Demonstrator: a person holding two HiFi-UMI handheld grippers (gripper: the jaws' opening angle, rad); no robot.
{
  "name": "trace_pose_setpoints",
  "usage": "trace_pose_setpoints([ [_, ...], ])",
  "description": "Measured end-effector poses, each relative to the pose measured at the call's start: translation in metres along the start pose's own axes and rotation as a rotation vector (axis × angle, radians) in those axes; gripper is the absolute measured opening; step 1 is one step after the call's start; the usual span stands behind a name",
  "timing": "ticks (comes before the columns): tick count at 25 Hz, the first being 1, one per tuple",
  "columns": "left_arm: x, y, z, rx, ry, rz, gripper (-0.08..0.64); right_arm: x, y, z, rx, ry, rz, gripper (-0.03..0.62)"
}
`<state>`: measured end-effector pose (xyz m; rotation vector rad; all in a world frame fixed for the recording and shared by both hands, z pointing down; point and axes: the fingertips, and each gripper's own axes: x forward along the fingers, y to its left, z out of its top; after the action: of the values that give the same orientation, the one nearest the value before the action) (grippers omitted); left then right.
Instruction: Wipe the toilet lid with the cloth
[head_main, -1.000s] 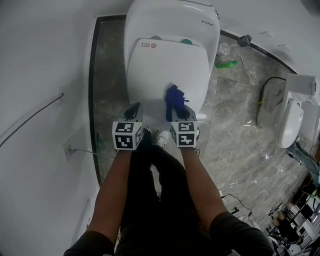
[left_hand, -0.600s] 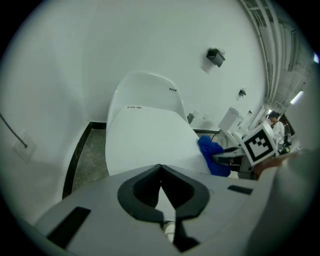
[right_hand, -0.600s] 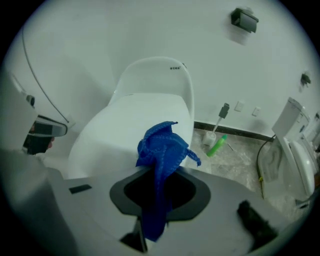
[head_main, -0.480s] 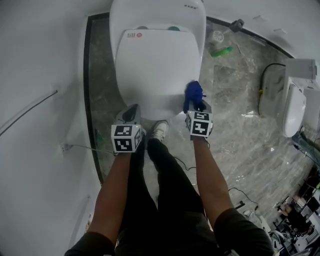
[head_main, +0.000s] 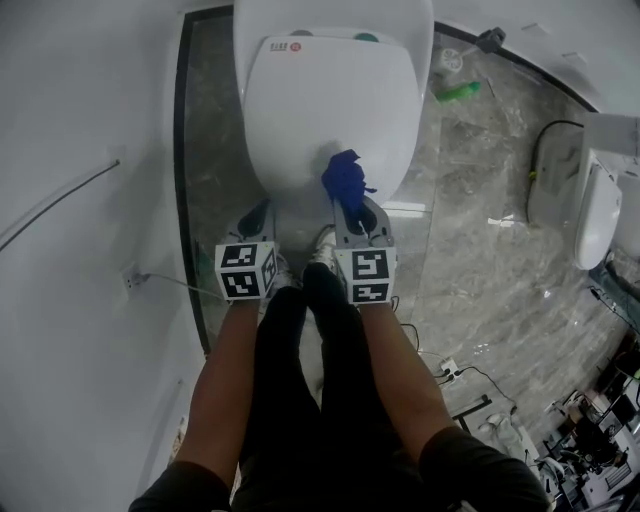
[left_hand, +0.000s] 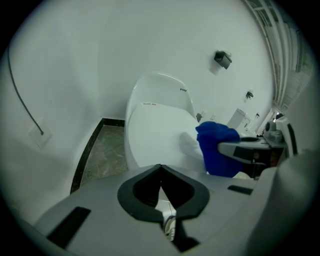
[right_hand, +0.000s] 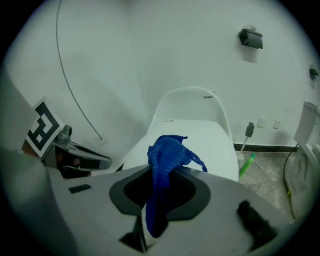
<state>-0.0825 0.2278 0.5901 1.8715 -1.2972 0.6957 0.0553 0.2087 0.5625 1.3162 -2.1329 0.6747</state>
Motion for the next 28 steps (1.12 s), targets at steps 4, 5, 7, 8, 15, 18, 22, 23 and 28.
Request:
trace_pose_setpoints([
  [4,-0.01,0.013,-0.006,-0.012,-0.006,0.007,0.011,0.026,0.068,-0.009,-0.026,0.031,0.111,0.067],
  [5,-0.012,0.017,-0.008,-0.017,-0.006,0.009,0.011,0.033,0.081,-0.016,-0.03,0.055,0.132,0.067],
  [7,-0.017,0.023,-0.012,-0.022,-0.004,0.01,0.011,0.049,0.1,-0.034,-0.032,0.113,0.159,0.066],
  [8,-0.018,0.025,-0.013,-0.021,0.0,0.006,0.011,0.056,0.104,-0.042,-0.038,0.137,0.159,0.066],
  [15,-0.024,0.026,-0.033,0.058,0.058,-0.037,0.011,0.058,0.077,-0.056,-0.087,0.165,0.072,0.067],
  [18,-0.02,0.02,-0.035,0.067,0.07,-0.05,0.011,0.048,0.058,-0.059,-0.065,0.147,0.024,0.067],
  [22,-0.01,0.003,-0.03,0.092,0.065,-0.083,0.011,0.029,0.024,-0.074,-0.03,0.139,-0.057,0.067],
  [23,-0.009,-0.003,-0.028,0.1,0.063,-0.093,0.011,0.023,0.014,-0.077,-0.022,0.136,-0.079,0.067],
  [28,-0.004,-0.02,-0.019,0.131,0.053,-0.132,0.011,-0.003,-0.043,-0.097,0.03,0.15,-0.2,0.066],
])
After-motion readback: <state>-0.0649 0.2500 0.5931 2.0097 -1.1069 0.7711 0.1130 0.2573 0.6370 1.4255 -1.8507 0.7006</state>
